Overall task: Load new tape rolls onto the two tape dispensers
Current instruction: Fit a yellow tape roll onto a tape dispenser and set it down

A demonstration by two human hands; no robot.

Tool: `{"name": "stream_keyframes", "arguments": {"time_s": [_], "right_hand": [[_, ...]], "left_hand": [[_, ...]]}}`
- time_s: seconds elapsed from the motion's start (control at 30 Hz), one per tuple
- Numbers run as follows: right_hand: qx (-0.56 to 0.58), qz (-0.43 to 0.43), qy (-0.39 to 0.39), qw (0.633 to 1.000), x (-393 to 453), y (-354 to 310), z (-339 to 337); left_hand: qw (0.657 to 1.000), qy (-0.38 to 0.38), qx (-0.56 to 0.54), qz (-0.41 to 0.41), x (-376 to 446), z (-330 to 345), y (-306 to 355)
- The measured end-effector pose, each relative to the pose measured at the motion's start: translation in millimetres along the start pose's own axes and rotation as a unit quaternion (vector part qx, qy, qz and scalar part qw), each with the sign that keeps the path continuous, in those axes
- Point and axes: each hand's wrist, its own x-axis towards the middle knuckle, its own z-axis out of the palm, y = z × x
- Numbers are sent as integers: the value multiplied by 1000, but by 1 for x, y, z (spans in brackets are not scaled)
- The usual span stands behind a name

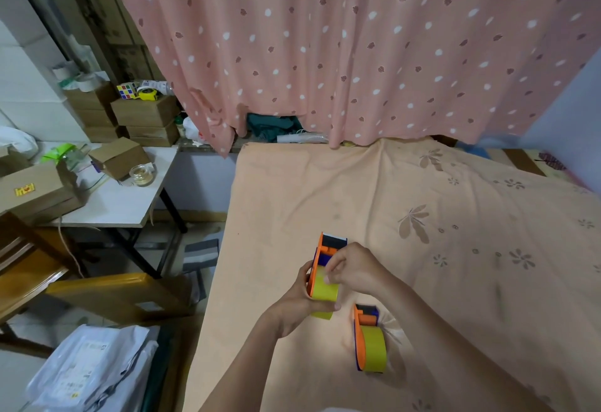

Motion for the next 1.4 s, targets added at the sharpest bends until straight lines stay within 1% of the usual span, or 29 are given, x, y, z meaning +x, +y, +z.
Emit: {"name": "stream_keyframes", "arguments": {"time_s": [0.17,0.37,0.47,0.57,0.67,0.77,0.9,1.03,1.2,1.4], "right_hand": [[27,5,3,1000,-2,-2,-1],[35,-9,50,998,1,-7,-18],[106,9,67,992,4,-7,-28],[161,24,54,985,4,-10,-36],[149,21,25,988,3,-16,-38],[122,16,25,992,5,-22,-39],[53,15,59,997,9,-23,-41],[6,22,119,993,15,-19,-47],[28,66,144,987,22,-17,-60],[57,97,131,985,29,-25,-73]], "left_hand": [[999,19,-21,-29,5,3,3],[998,27,-43,-34,7,5,4],[999,10,-27,-27,6,5,2],[1000,1,-14,-25,5,2,0],[999,-5,-18,-40,7,3,3],[998,20,-23,-57,12,9,12],[997,57,-8,-46,17,12,18],[998,56,-14,-34,17,11,15],[999,31,-18,-23,10,7,4],[999,6,-28,-17,5,4,-2]]}}
